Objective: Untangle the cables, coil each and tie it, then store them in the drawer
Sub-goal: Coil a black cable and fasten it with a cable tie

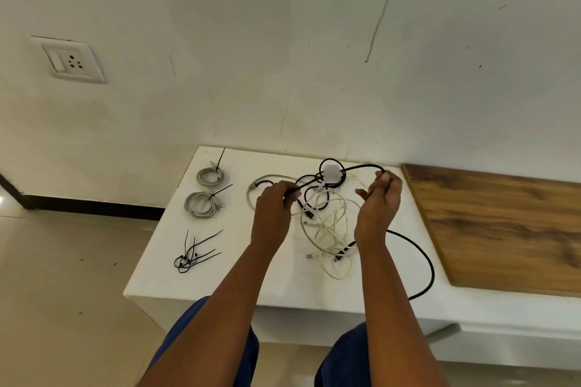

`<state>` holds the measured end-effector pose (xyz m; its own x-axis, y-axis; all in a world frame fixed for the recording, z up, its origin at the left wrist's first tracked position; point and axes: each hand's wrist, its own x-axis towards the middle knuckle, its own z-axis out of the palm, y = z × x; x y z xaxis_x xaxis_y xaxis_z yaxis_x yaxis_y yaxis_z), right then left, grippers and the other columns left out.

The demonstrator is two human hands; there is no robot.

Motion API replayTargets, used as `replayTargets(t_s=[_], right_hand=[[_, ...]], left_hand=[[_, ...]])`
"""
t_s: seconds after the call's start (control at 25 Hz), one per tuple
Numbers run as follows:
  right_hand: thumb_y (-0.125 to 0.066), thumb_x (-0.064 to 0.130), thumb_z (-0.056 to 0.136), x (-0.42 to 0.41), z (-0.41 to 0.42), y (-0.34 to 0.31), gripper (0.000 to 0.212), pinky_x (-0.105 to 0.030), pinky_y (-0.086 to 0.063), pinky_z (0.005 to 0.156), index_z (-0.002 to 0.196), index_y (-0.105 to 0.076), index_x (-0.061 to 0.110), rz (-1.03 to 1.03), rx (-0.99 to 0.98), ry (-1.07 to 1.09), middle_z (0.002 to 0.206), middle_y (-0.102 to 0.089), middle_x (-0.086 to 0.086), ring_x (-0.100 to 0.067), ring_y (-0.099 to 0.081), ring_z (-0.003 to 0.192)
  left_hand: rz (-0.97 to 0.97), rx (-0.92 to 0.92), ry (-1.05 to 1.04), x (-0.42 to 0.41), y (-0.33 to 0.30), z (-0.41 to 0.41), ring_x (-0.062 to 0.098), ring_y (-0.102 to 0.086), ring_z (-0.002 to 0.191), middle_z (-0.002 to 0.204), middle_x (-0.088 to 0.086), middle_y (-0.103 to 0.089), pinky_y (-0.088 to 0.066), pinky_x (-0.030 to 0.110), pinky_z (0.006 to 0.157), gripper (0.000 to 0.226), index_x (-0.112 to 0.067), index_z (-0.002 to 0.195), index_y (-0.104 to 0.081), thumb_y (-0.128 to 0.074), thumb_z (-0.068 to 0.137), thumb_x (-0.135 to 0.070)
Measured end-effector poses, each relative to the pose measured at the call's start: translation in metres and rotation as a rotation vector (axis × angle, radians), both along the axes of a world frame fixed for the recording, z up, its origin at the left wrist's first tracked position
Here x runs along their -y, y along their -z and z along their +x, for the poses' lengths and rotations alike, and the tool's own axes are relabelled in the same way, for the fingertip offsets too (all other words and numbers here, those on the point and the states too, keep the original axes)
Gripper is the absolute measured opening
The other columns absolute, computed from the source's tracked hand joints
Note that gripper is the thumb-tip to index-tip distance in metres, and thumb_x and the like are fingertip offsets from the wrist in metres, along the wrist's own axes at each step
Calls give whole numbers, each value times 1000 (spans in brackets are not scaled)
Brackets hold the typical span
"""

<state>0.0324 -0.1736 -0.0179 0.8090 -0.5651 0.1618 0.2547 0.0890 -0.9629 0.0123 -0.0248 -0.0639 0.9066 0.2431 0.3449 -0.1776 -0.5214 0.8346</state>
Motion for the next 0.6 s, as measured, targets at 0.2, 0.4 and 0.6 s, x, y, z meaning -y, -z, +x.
replayTargets(t_s=[0.2, 0.4, 0.6], right_hand=[[-40, 6, 98, 9, -2, 8, 33, -32, -41, 95, 129, -51, 8, -592, -265, -21, 114, -57, -8, -24, -53, 109], [-55, 3, 76, -7, -14, -3, 71, -46, -9, 117, 142, -39, 26, -1321, 106, -208, 141, -45, 3, -25, -29, 139], [-47, 13, 96, -20, -13, 8, 17, -31, -37, 91, 100, -60, 5, -1219, 37, -361, 102, -58, -7, -27, -49, 100]], left_hand=[[-121, 278, -53, 0, -6, -3, -3, -60, 91, 96, -11, -68, -47, 13, 82, 18, -9, 103, -71, -68, 85, -8], [-55, 313, -15, 8, -8, -6, 1, -63, 87, 94, -4, -73, -48, 12, 82, 21, -10, 104, -72, -69, 83, -8], [-4, 253, -6, 10, -11, -7, 14, -65, 87, 94, 2, -72, -49, 22, 80, 15, -5, 101, -70, -63, 88, -8]])
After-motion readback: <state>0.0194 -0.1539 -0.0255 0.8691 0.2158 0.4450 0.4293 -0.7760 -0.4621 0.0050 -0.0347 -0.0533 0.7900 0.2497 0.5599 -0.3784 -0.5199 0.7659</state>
